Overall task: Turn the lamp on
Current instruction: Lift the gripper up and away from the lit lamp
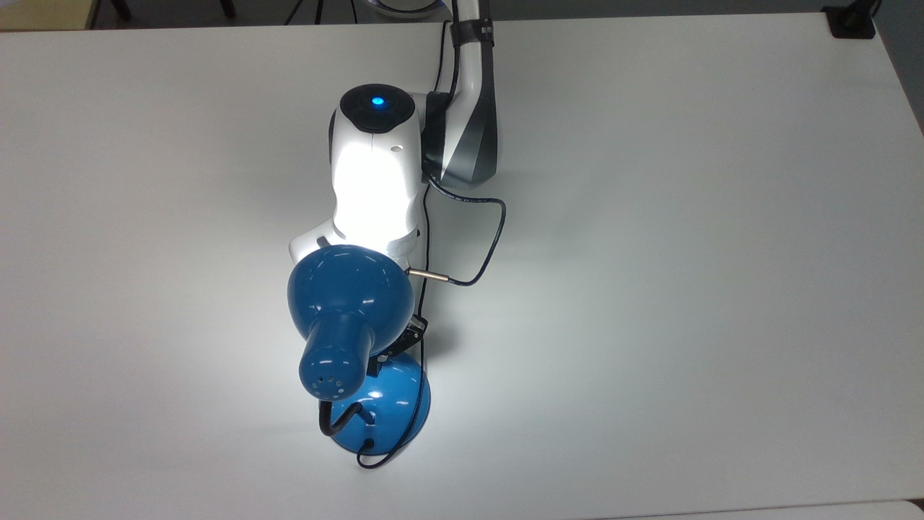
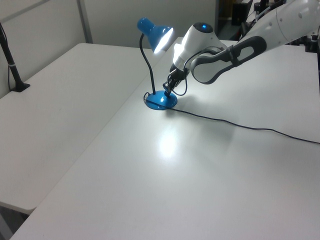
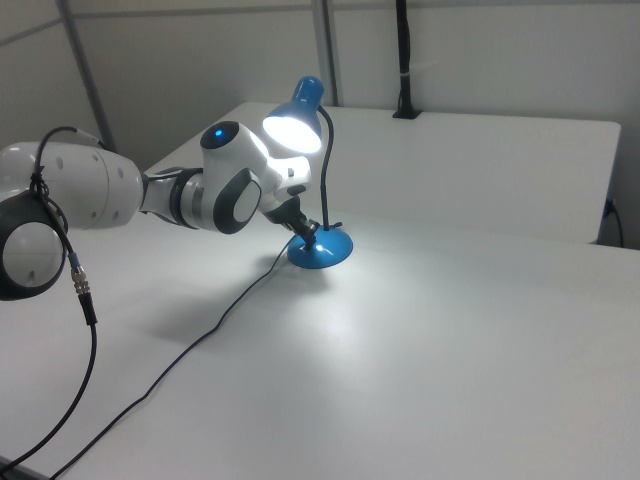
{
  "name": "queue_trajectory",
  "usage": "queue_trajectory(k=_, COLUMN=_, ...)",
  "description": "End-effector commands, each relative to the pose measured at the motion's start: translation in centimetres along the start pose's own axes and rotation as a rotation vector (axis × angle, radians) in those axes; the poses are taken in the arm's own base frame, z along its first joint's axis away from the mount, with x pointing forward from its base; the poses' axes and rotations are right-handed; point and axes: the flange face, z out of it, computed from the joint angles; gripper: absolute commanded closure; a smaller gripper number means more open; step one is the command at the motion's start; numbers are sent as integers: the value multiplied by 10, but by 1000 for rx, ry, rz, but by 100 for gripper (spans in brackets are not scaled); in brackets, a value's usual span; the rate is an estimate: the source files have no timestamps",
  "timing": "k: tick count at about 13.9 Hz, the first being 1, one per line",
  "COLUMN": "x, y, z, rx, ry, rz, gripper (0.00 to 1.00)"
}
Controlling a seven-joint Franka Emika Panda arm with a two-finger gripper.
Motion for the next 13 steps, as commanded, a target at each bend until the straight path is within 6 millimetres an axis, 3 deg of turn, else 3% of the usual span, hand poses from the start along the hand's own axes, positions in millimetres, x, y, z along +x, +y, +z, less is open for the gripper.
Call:
queue_trajectory(k=1, x=-8, y=-9, z=17, rx=-4, ry=17, rz=0, gripper=100)
queue_trajectory(k=2, x=-5, y=-10, z=11, rx=1, ry=23, rz=0, gripper=100)
queue_trajectory(k=4, x=11, y=-6, z=-34, rx=25, ry=50, rz=18, gripper=100)
queue_trajectory(k=6, x=3, y=14, z=-83, rx=34, ry=-28, rz=5, gripper=100)
queue_trajectory(k=10, x=-14, y=34, z=-148, rx=40, ry=-369, rz=-121, gripper=100)
queue_trajectory(k=11, x=-15, y=46, z=-162, rx=32, ry=-419, rz=-125, gripper=95)
queue_trajectory(k=13, x=-17, y=66, z=-200, rx=10, ry=-484, rz=-172, gripper=76)
